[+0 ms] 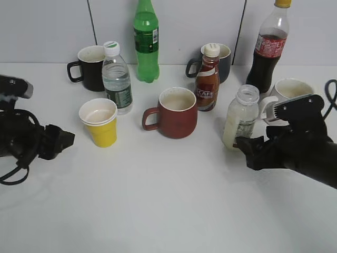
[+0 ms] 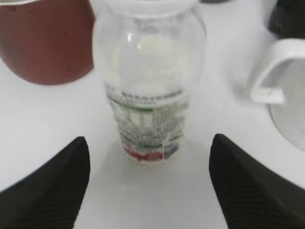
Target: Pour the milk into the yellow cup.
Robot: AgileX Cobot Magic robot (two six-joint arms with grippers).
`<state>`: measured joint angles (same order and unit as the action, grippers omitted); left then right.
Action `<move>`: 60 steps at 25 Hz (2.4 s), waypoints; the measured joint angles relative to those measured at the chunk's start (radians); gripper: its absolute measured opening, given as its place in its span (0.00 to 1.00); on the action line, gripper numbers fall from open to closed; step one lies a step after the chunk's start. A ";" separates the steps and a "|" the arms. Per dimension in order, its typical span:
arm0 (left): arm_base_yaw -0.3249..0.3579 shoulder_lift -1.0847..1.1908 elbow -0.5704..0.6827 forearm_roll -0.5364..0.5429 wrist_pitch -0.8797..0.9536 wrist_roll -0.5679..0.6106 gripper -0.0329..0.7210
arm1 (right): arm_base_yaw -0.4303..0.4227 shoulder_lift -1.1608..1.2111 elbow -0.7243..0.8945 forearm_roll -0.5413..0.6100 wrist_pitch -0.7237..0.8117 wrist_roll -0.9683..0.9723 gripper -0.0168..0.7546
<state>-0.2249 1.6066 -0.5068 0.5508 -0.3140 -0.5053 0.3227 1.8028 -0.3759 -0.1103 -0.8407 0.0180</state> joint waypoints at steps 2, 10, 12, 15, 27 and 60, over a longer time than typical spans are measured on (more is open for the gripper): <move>-0.040 -0.059 0.000 -0.053 0.084 0.000 0.83 | 0.001 -0.067 0.001 -0.001 0.104 0.052 0.78; -0.169 -0.411 0.000 -0.179 0.544 0.000 0.81 | 0.001 -0.417 -0.059 -0.026 0.704 0.166 0.78; -0.180 -0.520 -0.017 -0.197 0.699 0.000 0.80 | 0.001 -0.516 -0.097 -0.020 0.872 0.169 0.78; -0.181 -0.687 -0.083 -0.220 0.929 0.000 0.80 | 0.003 -0.649 -0.159 -0.017 1.101 0.121 0.78; -0.182 -1.224 -0.165 -0.464 1.510 0.217 0.79 | 0.003 -1.162 -0.237 0.347 1.756 -0.263 0.78; -0.182 -1.593 -0.028 -0.510 1.370 0.406 0.74 | 0.003 -1.768 -0.139 0.262 1.882 -0.217 0.78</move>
<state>-0.4074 0.0137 -0.5349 0.0408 1.0564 -0.0996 0.3254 0.0343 -0.5145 0.1515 1.0414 -0.1990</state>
